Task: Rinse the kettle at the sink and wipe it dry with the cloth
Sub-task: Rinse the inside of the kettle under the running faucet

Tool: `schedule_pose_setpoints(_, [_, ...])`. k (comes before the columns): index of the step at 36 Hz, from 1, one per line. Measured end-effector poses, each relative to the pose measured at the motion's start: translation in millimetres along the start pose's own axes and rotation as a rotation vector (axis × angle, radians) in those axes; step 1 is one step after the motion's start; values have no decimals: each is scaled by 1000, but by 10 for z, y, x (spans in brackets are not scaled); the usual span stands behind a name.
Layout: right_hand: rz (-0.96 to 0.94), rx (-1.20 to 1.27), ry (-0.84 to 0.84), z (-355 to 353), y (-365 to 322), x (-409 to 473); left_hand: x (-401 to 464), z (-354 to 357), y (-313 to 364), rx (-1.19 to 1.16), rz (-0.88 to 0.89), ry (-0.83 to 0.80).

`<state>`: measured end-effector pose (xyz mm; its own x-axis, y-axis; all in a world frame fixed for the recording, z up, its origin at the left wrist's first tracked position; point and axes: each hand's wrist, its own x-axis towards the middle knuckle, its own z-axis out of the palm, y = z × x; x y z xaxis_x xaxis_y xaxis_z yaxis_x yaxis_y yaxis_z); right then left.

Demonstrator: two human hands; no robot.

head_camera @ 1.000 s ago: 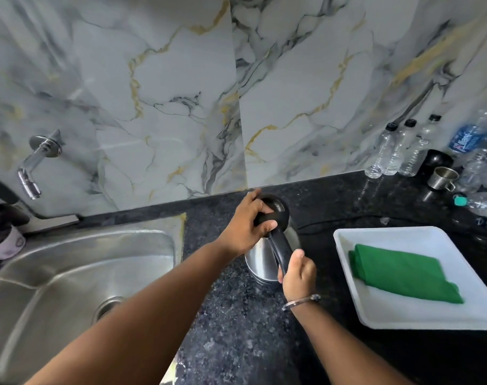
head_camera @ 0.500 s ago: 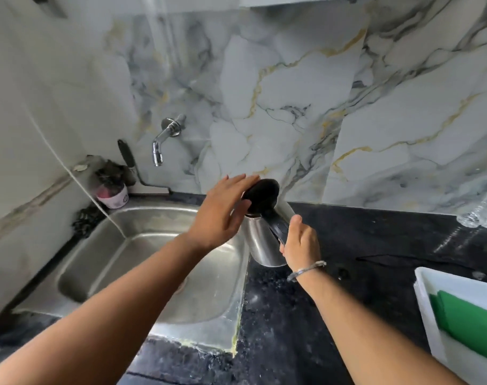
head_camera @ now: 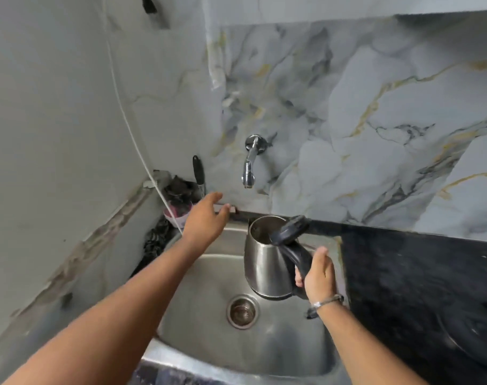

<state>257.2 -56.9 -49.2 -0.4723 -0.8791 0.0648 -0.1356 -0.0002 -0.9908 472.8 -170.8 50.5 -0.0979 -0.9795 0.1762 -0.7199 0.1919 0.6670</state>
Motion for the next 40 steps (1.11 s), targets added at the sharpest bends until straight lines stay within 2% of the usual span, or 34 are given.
schedule_pose_setpoints(2, [-3, -20, 9, 125, 24, 34, 281, 22, -46, 7, -56, -62])
schedule_pose_setpoints(6, [17, -31, 50, 302, 68, 122, 746, 223, 103, 116, -49, -122])
schedule_pose_setpoints(12, [67, -60, 76, 448, 168, 357, 1204, 595, 433, 230, -96, -82])
schedule_pose_setpoints(19, [167, -73, 60, 580, 397, 630, 1411, 700, 416, 314, -103, -37])
schedule_pose_setpoints(22, [151, -86, 45, 584, 477, 711, 1522, 697, 271, 175, -57, -102])
schedule_pose_setpoints(26, [146, -106, 5, 547, 567, 762, 1735, 572, -159, -413, 66, -572])
schedule_pose_setpoints(28, [145, -107, -20, 533, 600, 777, 1805, 572, -279, -514, 76, -687])
schedule_pose_setpoints(34, [154, -74, -60, 594, 663, 792, 1988, 626, -414, -564, 79, -839])
schedule_pose_setpoints(40, [144, -9, -87, 661, 662, 796, 1817, 599, -420, -577, 113, -728])
